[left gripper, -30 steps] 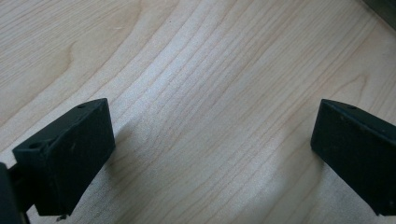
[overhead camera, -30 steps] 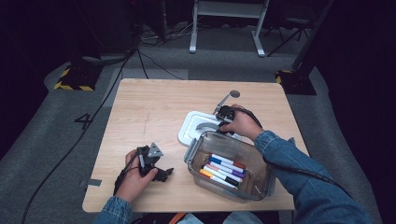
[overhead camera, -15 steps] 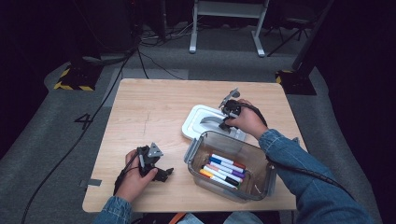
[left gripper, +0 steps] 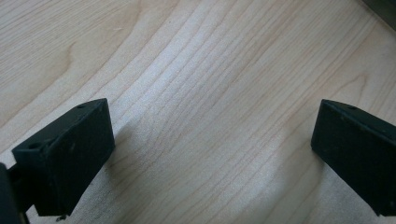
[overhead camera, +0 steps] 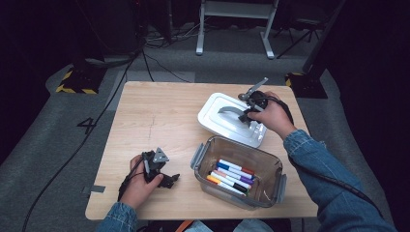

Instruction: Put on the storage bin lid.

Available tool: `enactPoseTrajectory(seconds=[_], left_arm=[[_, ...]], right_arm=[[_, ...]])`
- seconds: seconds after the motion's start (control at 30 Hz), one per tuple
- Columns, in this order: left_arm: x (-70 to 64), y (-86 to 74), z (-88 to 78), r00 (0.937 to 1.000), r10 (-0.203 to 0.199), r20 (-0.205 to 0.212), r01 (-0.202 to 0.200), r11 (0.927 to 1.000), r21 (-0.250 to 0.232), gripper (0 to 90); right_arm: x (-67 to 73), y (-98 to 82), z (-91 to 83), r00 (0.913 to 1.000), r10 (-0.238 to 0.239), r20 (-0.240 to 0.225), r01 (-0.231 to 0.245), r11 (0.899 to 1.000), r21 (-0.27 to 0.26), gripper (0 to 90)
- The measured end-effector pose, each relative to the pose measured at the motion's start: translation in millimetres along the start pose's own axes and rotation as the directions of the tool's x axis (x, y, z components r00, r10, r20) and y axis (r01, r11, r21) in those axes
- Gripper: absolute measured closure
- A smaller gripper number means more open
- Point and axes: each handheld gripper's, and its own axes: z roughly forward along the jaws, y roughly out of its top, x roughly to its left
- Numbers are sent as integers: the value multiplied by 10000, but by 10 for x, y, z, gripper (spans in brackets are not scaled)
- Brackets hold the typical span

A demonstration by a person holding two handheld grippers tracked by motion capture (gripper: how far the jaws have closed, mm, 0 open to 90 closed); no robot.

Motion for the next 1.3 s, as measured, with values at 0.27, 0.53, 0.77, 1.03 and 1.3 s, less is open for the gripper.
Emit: enactPoseTrajectory(seconds=[0.27,0.53,0.77,1.03,1.3], left_arm=[[0,0,-1,10000,-10,-6,10,10000,25,0],[1,0,-1,10000,9,-4,-9,10000,15,0],[1,0,-1,10000,14,-6,-14,10000,17,0],[1,0,-2,10000,4,-7,-4,10000,32,0],[5,1,-2,10000,64,-21,-64,10000,20,0]], right_arm=[[-14,-44,-424,9994,229,271,-214,9982,-558,679],[226,-93,-803,9998,187,0,-187,9975,-682,679],[526,-160,-1017,9993,-188,-337,163,9971,-741,679],[946,-332,-1192,9953,-656,-708,603,9954,-750,679],[1218,-476,-1131,9874,-905,-1301,858,9954,-416,679]])
